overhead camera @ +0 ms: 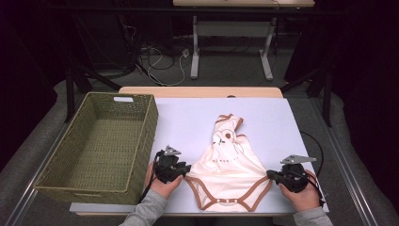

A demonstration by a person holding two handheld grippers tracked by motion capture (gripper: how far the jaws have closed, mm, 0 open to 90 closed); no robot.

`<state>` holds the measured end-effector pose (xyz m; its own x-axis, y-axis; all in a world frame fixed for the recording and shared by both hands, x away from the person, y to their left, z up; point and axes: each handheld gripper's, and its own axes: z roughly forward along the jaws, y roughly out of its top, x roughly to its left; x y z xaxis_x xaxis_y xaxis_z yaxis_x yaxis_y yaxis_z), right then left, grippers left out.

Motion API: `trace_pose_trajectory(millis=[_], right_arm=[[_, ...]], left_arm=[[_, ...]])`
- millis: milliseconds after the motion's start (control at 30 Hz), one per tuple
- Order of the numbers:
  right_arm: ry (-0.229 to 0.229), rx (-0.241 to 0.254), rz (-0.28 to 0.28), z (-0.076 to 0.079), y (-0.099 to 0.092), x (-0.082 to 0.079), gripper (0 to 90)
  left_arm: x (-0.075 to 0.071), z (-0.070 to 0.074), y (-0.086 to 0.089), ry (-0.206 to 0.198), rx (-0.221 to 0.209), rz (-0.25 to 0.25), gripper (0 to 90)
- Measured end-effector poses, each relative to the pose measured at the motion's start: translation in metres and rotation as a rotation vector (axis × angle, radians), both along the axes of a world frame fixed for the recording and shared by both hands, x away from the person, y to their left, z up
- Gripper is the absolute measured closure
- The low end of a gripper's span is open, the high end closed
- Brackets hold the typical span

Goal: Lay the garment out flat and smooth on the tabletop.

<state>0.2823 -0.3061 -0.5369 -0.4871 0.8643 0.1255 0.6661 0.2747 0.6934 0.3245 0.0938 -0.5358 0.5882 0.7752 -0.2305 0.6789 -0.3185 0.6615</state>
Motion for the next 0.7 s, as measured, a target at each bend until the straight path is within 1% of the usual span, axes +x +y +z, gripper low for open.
trace_pose_trajectory(millis=[133,167,233,267,300,333,367,400,467,567,600,700], right_arm=[[-0.017,0.017,-0.005,0.003,0.001,0.002,81.5],[-0.029,0.014,-0.004,0.003,0.003,0.003,79.3],[-0.040,0.005,-0.008,0.005,0.004,0.004,77.8],[-0.046,0.013,0.002,0.005,0.005,0.006,76.9],[-0.048,0.009,-0.007,0.006,0.006,0.006,75.8],[-0.056,0.012,-0.001,0.006,0.007,0.007,74.8],[-0.055,0.009,-0.007,0.007,0.008,0.008,73.4],[-0.061,0.016,0.002,0.007,0.009,0.009,71.6],[-0.069,0.018,0.001,0.008,0.010,0.011,68.1],[-0.084,0.030,0.000,0.009,0.012,0.014,62.3],[-0.094,0.034,0.000,0.010,0.013,0.015,59.1],[-0.102,0.035,-0.003,0.012,0.015,0.019,54.6]], left_arm=[[0.008,0.003,-0.006,-0.013,-0.016,0.008,65.4],[0.010,0.003,-0.008,-0.017,-0.025,0.010,64.4],[0.014,0.004,-0.010,-0.030,-0.022,0.008,61.9],[0.015,0.004,-0.011,-0.036,-0.022,0.005,61.3],[0.017,0.005,-0.012,-0.042,-0.022,0.006,61.0],[0.019,0.005,-0.013,-0.045,-0.027,0.011,60.4],[0.020,0.005,-0.014,-0.049,-0.026,0.012,59.8],[0.021,0.005,-0.015,-0.048,-0.027,0.013,59.4],[0.024,0.004,-0.016,-0.056,-0.028,0.015,58.4],[0.029,0.005,-0.017,-0.060,-0.042,0.019,56.6],[0.030,0.005,-0.017,-0.058,-0.049,0.024,55.6],[0.033,0.008,-0.019,-0.075,-0.062,0.020,52.6]])
